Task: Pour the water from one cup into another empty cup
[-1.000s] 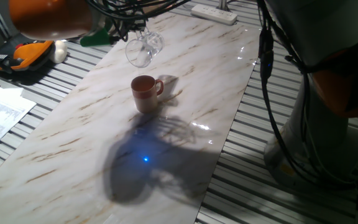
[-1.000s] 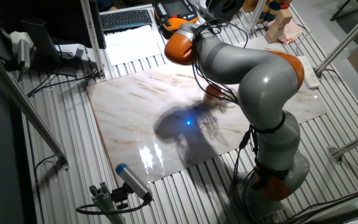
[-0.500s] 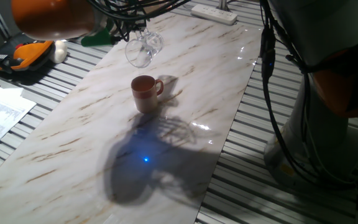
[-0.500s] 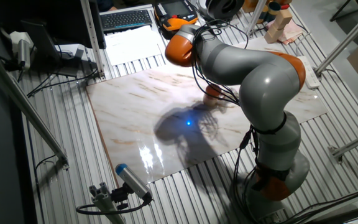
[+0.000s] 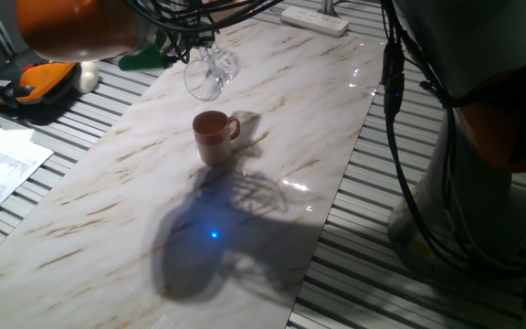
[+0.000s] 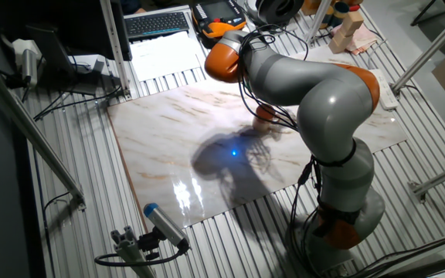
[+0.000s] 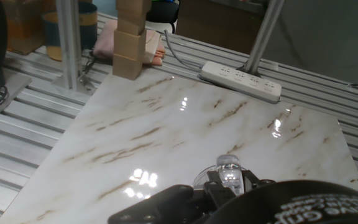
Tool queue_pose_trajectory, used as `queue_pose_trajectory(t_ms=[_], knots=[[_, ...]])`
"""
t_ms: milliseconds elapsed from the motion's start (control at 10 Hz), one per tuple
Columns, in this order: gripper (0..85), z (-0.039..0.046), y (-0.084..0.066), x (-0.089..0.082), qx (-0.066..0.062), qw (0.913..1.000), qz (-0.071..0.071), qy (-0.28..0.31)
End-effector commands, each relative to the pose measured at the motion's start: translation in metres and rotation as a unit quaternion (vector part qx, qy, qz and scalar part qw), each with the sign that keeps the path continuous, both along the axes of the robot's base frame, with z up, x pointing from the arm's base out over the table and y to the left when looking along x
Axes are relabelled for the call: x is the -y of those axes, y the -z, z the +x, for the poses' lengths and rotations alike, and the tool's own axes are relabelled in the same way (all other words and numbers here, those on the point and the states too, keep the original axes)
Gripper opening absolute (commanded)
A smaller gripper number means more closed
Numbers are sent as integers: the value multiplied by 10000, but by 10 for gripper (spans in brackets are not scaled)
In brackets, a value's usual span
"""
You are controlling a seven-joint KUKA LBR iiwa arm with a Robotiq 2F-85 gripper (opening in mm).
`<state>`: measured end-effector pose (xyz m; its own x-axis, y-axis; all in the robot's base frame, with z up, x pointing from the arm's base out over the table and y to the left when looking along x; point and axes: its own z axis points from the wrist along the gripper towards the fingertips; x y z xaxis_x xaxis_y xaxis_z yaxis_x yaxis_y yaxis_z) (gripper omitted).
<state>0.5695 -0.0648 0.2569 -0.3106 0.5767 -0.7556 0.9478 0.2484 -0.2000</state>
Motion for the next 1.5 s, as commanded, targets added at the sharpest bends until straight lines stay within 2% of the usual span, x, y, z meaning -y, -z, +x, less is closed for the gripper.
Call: queue_pose_trajectory(t_ms=[0, 400, 800, 1400], knots=[[0, 2, 5, -2, 5, 10000, 15, -13], [0, 1, 2, -11, -60, 9996, -150, 238], [0, -2, 8, -17, -60, 9995, -203, 253], [0, -20, 0, -44, -68, 9995, -207, 234]])
